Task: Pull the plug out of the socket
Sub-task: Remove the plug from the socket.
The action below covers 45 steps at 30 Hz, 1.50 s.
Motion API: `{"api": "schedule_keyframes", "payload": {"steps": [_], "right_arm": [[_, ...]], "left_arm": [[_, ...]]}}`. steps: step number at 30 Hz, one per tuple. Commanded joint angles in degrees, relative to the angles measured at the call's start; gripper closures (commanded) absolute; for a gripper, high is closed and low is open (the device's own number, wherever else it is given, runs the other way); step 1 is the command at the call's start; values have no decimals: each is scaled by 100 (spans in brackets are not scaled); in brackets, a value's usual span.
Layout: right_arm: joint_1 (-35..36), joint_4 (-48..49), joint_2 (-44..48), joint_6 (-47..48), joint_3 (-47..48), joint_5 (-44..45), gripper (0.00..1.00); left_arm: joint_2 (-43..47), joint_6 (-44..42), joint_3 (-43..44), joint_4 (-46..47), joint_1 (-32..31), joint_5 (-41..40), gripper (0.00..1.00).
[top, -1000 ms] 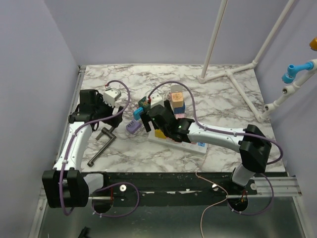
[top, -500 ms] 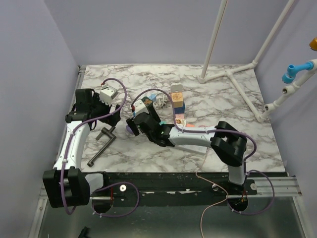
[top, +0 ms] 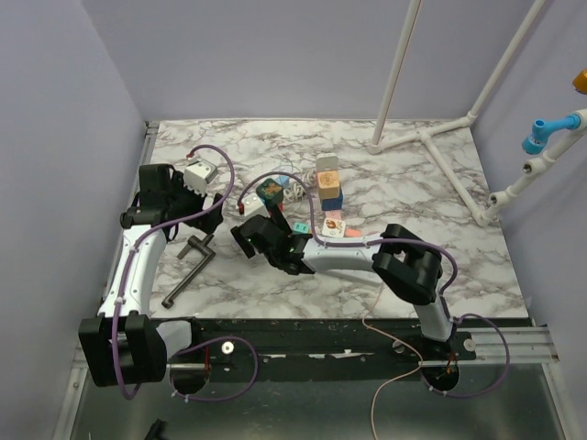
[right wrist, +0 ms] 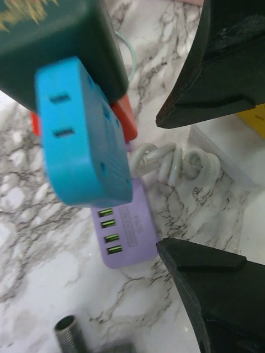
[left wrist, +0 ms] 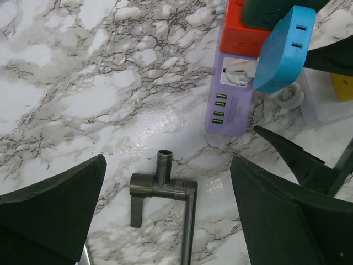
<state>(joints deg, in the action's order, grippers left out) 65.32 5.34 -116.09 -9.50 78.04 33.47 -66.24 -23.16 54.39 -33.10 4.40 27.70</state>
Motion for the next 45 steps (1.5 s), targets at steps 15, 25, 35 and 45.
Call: {"api": "schedule_keyframes", "payload": {"steps": [15,25,35,45], "right_arm": [[211,-941,-433,-514,-66,635,19],[562,-1486,844,-197,281,718,7],[474,-3102,2759,-1653,-753,1642,3],[-1200,-4489,4579,-3641,-2054,698,8]], "left_arm": [[200,-94,-86,-133,28,113,1],[236,-41,209,-404,25,400,1],[746,-540,313,-967,-505,343,1],[940,-998,608,-1455,-1501,789,1]]}}
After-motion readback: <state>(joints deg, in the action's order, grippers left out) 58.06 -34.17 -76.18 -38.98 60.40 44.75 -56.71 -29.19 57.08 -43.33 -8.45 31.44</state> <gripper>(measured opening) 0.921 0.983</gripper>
